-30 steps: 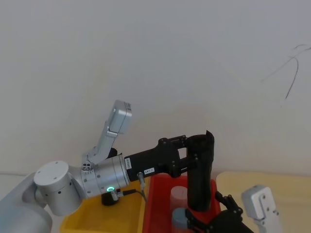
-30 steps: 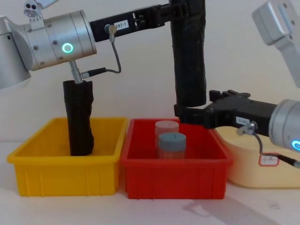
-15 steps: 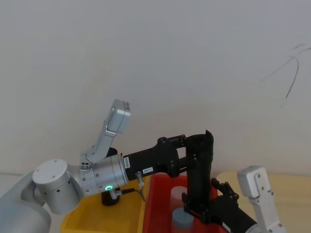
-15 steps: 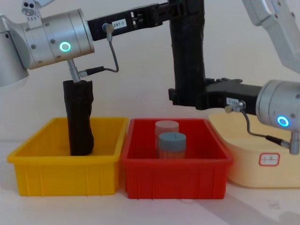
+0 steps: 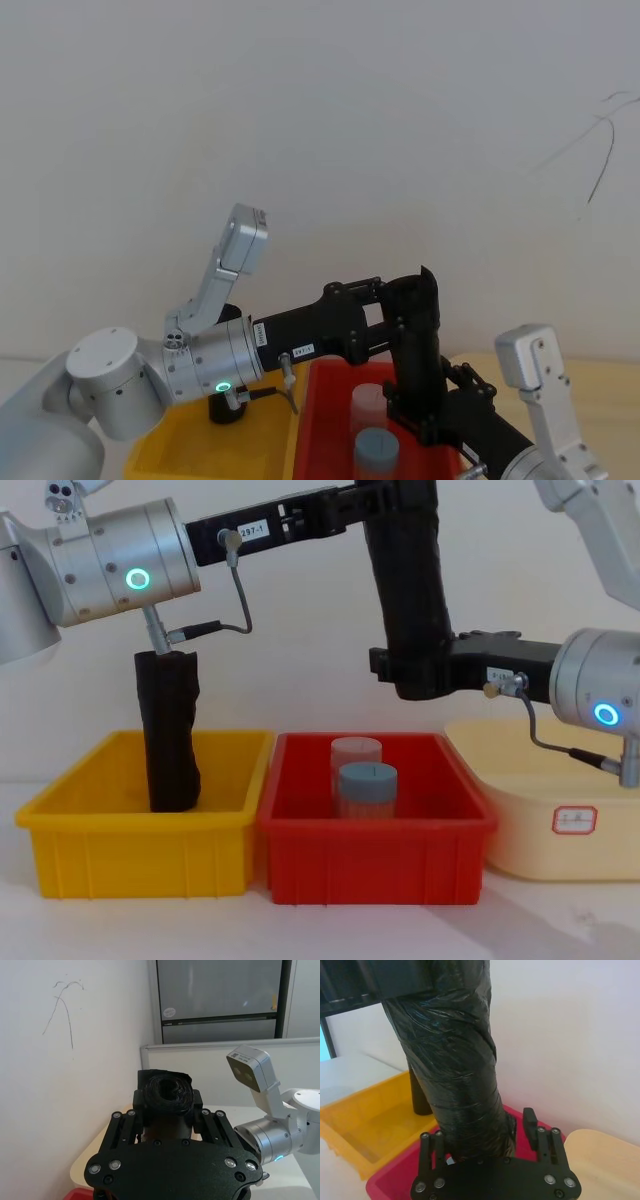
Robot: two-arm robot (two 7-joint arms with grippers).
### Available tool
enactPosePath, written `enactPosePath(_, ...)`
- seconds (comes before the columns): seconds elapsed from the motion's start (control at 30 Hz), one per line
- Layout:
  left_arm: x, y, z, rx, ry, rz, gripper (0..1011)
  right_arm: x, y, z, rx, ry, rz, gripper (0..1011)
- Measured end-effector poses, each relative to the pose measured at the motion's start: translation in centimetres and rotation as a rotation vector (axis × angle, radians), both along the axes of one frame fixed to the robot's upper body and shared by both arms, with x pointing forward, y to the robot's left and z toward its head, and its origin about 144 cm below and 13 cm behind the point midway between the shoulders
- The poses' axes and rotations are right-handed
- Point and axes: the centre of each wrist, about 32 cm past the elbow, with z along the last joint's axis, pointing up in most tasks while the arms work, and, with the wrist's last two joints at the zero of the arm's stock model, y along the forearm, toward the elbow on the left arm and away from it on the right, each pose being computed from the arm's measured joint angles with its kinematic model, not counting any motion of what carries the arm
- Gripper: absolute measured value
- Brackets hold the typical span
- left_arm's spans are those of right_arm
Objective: Pick up the garbage bag with the one hand and transfer it to the other hand.
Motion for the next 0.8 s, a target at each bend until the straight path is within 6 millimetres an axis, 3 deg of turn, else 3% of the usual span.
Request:
enactPosePath(0.4, 0.0, 0.0, 0.0, 0.001, 0.0, -0.001, 504, 0.3, -1.2, -0.1, -0.018, 0.009, 0.04, 531)
enactPosePath(0.53, 0.0, 0.0, 0.0, 0.001, -0.001, -0.001, 575, 0.4, -1.5, -0.1, -0.024, 0.009, 0.048, 512)
enactPosePath(0.8, 0.0, 0.0, 0.0, 0.001, -0.001, -0.001, 832, 0.9, -2.2, 0.3, -0.022, -0.003, 0.044, 511)
